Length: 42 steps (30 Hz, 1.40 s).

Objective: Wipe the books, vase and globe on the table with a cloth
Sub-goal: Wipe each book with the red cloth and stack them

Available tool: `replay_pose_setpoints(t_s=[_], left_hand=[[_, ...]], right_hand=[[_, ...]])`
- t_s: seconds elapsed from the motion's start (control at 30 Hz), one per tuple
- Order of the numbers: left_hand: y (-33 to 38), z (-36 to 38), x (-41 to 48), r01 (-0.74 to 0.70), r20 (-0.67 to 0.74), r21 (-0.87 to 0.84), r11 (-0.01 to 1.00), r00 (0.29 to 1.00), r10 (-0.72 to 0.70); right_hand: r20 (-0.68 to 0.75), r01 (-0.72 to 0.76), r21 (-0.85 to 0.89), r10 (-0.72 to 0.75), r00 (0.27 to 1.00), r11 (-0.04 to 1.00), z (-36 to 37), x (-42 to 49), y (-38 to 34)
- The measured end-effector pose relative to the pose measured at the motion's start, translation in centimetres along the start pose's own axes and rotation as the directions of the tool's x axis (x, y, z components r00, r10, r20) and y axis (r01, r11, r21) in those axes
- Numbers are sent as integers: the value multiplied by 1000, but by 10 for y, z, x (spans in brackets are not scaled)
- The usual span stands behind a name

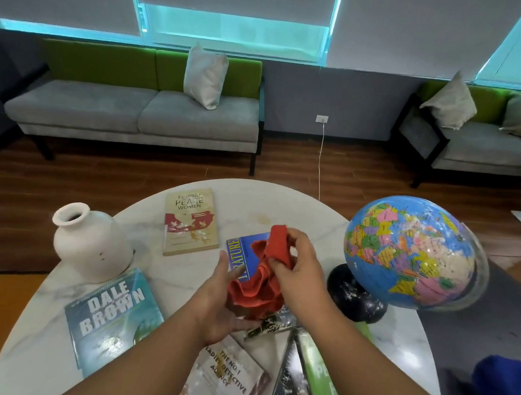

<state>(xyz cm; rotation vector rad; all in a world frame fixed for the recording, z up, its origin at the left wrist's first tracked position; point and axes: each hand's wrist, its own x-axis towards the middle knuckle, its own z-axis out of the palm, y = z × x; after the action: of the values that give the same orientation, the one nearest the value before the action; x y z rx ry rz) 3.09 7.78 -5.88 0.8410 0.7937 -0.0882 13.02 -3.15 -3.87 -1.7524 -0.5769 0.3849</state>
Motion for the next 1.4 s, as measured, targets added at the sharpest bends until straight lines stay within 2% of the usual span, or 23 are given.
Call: replay_pose_setpoints(t_s=[0.07,0.17,0.2,0.3,0.37,0.43,0.47,0.53,0.63,0.8,0.97,1.2,1.4], left_hand=[[5,2,-4,58,57,-158,986,997,-50],[7,6,-4,35,1,-57,998,999,-35],[9,6,-5,29,-35,-43,999,999,-30],[24,-2,-9,-28,-164,16,999,986,30],[42,-17,-7,-62,-271,147,987,957,100],[52,-29,1,31,-324,364,931,941,96],[51,-35,7,111,-335,420,901,941,40],[46,-30,14,236,-318,526,817,946,-69],[35,-15,21,306,-323,570,762,937,-135],[39,-7,31,246,-343,519,819,937,-64],[46,-8,58,238,-262,493,837,958,-118],[55,24,75,157,-194,480,863,979,-71],[61,31,87,160,-197,542,825,979,-60]], right_hand=[[104,-71,-7,71,992,997,6,-10,3],[316,-125,-105,153,936,987,11,-24,7],[347,-132,-121,167,923,984,10,-27,9],[283,-165,-145,201,938,976,-7,-28,16],[155,-226,-285,277,948,932,-26,-22,25],[68,-262,-524,347,935,810,-41,-14,37],[62,-279,-604,393,917,746,-45,-10,42],[93,-298,-669,474,875,681,-43,-5,46],[140,-316,-662,526,839,680,-35,3,51],[103,-387,-562,526,844,731,-31,11,64],[35,-439,-448,506,862,779,-30,21,69],[-83,-514,-438,536,840,738,-33,50,75],[-96,-506,-475,529,843,720,-35,64,72]])
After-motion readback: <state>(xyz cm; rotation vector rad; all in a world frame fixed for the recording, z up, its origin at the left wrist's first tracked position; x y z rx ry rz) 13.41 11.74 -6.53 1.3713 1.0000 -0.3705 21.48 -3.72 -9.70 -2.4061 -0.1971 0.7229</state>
